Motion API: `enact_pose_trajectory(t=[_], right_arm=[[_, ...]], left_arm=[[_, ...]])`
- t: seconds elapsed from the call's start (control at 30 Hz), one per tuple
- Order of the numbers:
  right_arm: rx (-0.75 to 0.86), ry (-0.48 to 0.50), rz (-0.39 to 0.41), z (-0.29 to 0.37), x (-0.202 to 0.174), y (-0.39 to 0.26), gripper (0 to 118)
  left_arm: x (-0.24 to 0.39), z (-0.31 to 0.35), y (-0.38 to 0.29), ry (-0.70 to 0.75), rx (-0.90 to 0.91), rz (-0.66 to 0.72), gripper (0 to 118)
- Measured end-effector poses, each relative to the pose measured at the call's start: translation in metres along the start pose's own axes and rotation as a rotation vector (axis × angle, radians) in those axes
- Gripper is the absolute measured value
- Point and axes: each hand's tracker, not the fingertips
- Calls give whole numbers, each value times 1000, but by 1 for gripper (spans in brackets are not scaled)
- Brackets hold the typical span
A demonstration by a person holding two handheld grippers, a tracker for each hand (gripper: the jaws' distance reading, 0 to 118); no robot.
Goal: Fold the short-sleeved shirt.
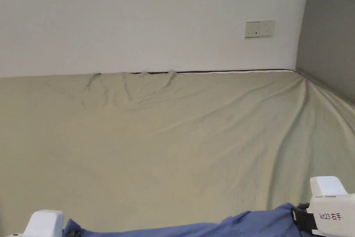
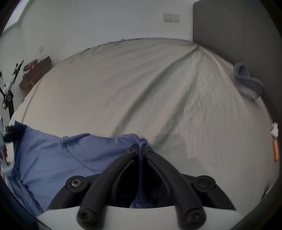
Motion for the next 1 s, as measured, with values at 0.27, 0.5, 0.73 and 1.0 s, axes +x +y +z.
enact_pose_trajectory(t=[0.27, 0.5, 0.73, 1.0], right_arm=[[238, 99, -107, 74, -1, 16, 2], [328, 130, -177, 161, -13, -25, 2], [369, 95, -281, 248, -37, -125, 2], [194, 53, -301, 262, -50, -233, 2]], left_arm=[[-13, 53, 52, -33, 207, 46, 6], [-22, 133, 32, 0, 216, 135, 6], [-11, 234, -42, -49, 289, 292, 6], [3, 239, -128, -31, 53, 352, 6]])
